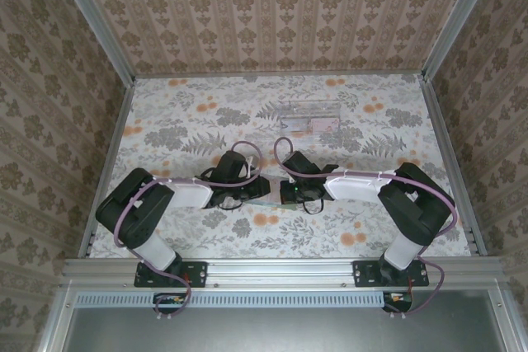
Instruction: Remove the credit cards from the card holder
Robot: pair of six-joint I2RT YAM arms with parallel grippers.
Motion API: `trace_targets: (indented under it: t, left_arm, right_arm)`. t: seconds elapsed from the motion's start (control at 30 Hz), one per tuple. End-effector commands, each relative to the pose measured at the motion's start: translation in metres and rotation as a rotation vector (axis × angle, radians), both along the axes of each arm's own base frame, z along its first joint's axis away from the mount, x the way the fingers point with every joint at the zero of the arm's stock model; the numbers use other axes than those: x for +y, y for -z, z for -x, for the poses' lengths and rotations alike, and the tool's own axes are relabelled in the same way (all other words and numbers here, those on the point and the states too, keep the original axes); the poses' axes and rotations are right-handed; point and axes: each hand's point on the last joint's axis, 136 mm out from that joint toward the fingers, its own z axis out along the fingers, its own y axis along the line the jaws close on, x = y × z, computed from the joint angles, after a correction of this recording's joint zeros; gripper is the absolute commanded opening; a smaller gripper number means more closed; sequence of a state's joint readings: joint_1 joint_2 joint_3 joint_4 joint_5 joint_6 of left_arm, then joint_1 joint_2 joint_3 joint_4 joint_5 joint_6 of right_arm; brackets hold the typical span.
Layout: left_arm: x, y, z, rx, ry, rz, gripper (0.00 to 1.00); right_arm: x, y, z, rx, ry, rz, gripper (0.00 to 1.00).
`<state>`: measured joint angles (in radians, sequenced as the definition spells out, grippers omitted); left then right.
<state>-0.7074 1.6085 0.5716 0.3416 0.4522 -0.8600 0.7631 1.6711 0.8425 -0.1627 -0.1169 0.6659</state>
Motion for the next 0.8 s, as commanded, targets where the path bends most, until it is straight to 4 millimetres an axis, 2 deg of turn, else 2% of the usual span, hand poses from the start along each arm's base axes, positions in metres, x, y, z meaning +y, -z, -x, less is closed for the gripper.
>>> trace_targets:
  t: [0.0,0.33,0.6,0.77]
  left_arm:
    - [-0.002,0.014,0.01,0.035,0.03,-0.04,0.17]
    - [0.016,0.016,0.009,-0.011,0.001,-0.229,0.2]
    - [0.013,0.03,0.012,0.018,0.016,-0.27,0.2]
    - [0.006,0.026,0.014,0.017,0.031,-0.218,0.17]
  right_arm:
    - [-0.017,0.021,0.012,0.058,0.02,0.077,0.0]
    - [-0.016,0.021,0.013,0.06,0.021,0.075,0.0]
    - [-0.015,0.021,0.012,0.061,0.02,0.072,0.0]
    - [-0.016,0.022,0.013,0.06,0.023,0.075,0.0]
